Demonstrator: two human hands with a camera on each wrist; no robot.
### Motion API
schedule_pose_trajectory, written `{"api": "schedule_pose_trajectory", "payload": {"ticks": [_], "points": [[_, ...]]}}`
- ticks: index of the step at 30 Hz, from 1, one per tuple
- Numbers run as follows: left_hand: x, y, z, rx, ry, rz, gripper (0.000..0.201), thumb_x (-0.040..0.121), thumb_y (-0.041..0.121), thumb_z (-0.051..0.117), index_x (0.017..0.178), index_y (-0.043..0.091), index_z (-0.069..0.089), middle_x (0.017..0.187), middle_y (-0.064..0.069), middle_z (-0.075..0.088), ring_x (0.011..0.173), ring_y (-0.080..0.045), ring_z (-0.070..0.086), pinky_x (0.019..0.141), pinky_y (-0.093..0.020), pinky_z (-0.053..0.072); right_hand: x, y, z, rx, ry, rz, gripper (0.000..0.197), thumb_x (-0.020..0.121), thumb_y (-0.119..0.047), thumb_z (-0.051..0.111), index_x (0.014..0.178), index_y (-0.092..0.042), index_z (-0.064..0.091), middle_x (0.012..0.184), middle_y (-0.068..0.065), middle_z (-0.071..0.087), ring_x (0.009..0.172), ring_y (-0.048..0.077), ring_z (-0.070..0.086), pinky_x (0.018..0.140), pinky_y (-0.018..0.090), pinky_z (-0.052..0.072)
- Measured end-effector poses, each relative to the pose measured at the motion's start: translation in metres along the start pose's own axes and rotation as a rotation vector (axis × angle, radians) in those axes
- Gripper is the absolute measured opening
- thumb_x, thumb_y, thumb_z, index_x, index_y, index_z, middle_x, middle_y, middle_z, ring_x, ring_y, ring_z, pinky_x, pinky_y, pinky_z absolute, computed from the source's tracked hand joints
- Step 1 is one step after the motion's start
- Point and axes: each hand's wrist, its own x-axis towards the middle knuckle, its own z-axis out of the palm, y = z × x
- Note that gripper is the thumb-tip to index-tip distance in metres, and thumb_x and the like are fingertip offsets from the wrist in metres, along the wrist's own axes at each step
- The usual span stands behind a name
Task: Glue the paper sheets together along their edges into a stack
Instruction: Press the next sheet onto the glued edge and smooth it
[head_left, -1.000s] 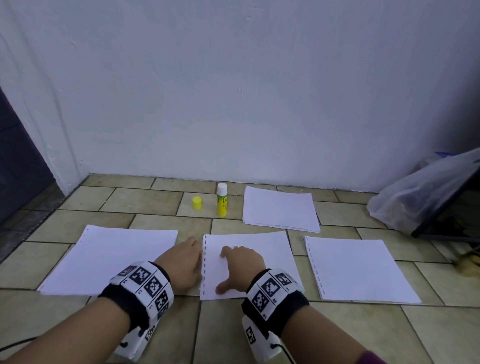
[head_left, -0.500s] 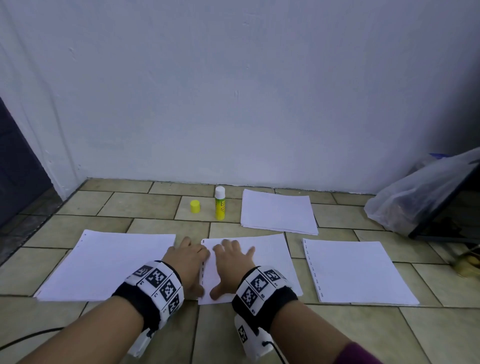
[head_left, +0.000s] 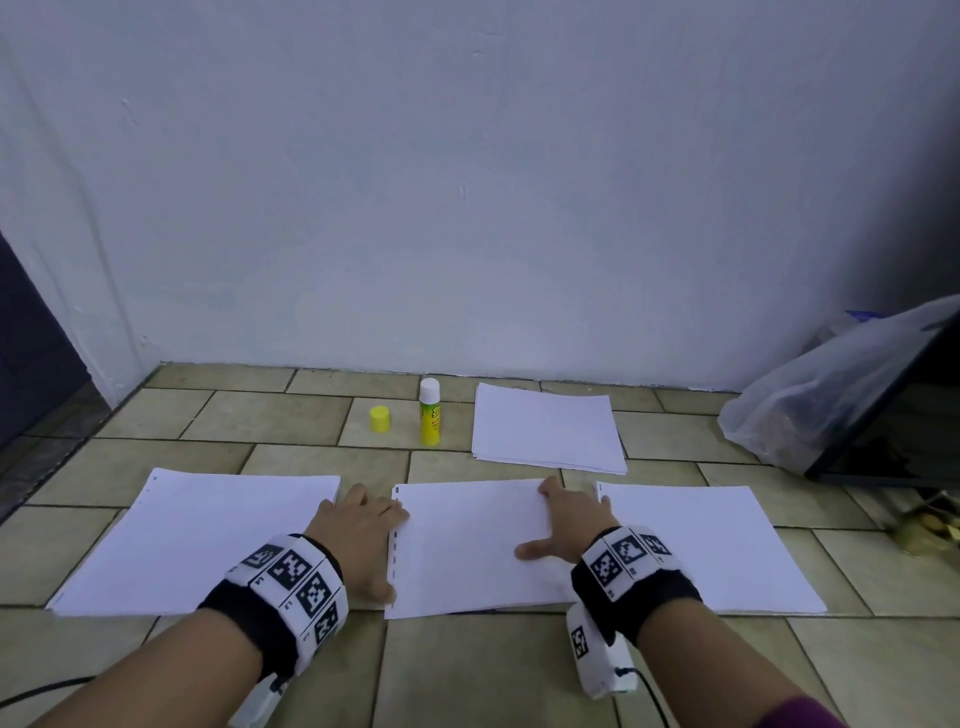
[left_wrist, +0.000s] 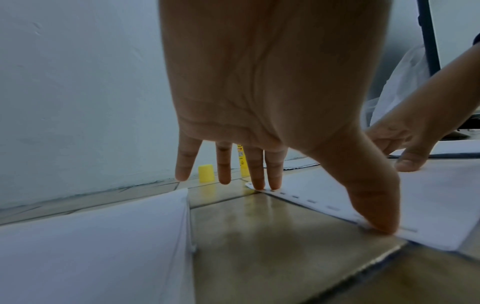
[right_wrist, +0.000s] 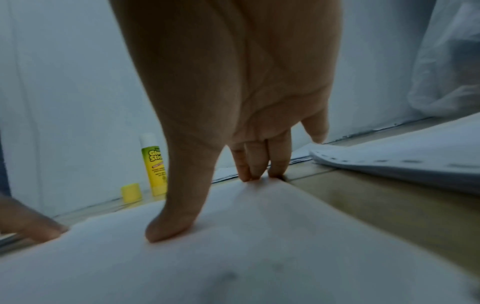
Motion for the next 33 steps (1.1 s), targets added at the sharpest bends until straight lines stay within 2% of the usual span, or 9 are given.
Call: {"api": "schedule_pose_trajectory", "payload": {"ticks": [5,8,11,13,16,20,27,30,33], "points": [[0.0,-0.002,0.0,0.012,0.003,0.01,0.089,0.081,0.055,0.062,0.152,0.028,0.014,0.157,0.011,0.016,0.14,-0.022,0.016,0.111,-0.045,0.026,0.0,-0.01,-0.007,-0.132,-0.031,-0.002,0.088,0.075,-0.054,0.071,0.137,-0.008,0.029,0.127,0.004,0.056,0.124,0.024,0.048,0.117,0.05,0.011],[-0.001,-0.004,-0.003,-0.019,-0.009,0.028,0.087,0.081,0.058,0.06,0.151,0.028,0.018,0.155,0.01,0.02,0.139,-0.02,0.018,0.11,-0.043,0.027,-0.001,-0.016,-0.011,-0.269,-0.031,0.0,0.085,0.073,-0.059,0.07,0.133,-0.01,0.037,0.127,0.004,0.054,0.125,0.025,0.044,0.112,0.049,0.023],[-0.004,-0.006,-0.02,-0.016,-0.053,0.04,0.069,0.085,0.066,0.051,0.141,0.027,0.04,0.143,0.006,0.041,0.132,-0.018,0.032,0.103,-0.037,0.032,-0.004,-0.025,-0.01,-0.395,-0.024,-0.006,0.084,0.07,-0.063,0.069,0.132,-0.014,0.041,0.133,0.006,0.045,0.132,0.027,0.029,0.106,0.047,0.03],[-0.007,-0.002,-0.031,0.017,-0.061,0.039,0.06,0.088,0.067,0.046,0.122,0.02,0.059,0.123,0.002,0.057,0.121,-0.019,0.047,0.099,-0.034,0.033,-0.009,-0.032,-0.007,-0.444,-0.018,-0.015,0.088,0.068,-0.062,0.071,0.136,-0.015,0.04,0.138,0.009,0.036,0.134,0.029,0.025,0.103,0.047,0.033],[-0.01,0.015,-0.034,0.067,-0.002,0.069,0.051,0.091,0.058,0.049,0.113,0.014,0.065,0.113,-0.001,0.059,0.113,-0.022,0.053,0.1,-0.035,0.032,-0.014,-0.044,-0.001,-0.451,-0.019,-0.044,0.081,0.072,-0.051,0.074,0.138,-0.019,0.04,0.137,0.011,0.035,0.13,0.03,0.027,0.099,0.044,0.036],[-0.007,0.038,-0.016,-0.08,0.076,0.218,0.054,0.091,0.044,0.056,0.137,0.019,0.044,0.138,-0.001,0.044,0.125,-0.021,0.04,0.103,-0.036,0.032,-0.011,-0.056,0.013,-0.281,-0.067,-0.137,0.071,0.078,-0.023,0.072,0.139,-0.016,0.036,0.135,0.014,0.035,0.125,0.031,0.034,0.098,0.042,0.043],[-0.003,0.041,-0.012,-0.067,0.138,0.188,0.049,0.09,0.038,0.06,0.13,0.013,0.046,0.131,-0.006,0.046,0.12,-0.023,0.043,0.097,-0.034,0.037,-0.015,-0.07,0.029,-0.155,-0.013,-0.229,0.054,0.089,-0.02,0.057,0.138,-0.012,0.036,0.141,0.009,0.033,0.13,0.029,0.032,0.099,0.042,0.04],[0.01,0.033,-0.005,-0.118,0.05,0.11,0.09,0.086,0.049,0.064,0.15,0.006,0.017,0.158,-0.011,0.014,0.146,-0.024,0.014,0.115,-0.039,0.024,-0.014,-0.076,0.03,-0.156,-0.037,-0.261,0.061,0.091,-0.014,0.054,0.145,-0.013,0.026,0.152,0.007,0.023,0.14,0.026,0.022,0.108,0.046,0.032],[0.022,0.027,0.006,-0.079,-0.069,0.059,0.108,0.086,0.062,0.054,0.152,0.006,-0.011,0.16,-0.007,-0.017,0.148,-0.02,-0.013,0.118,-0.05,0.009,-0.013,-0.087,0.034,-0.141,-0.115,-0.291,0.079,0.092,-0.015,0.055,0.152,-0.011,0.003,0.16,0.002,-0.001,0.148,0.019,-0.001,0.117,0.05,0.01]]}}
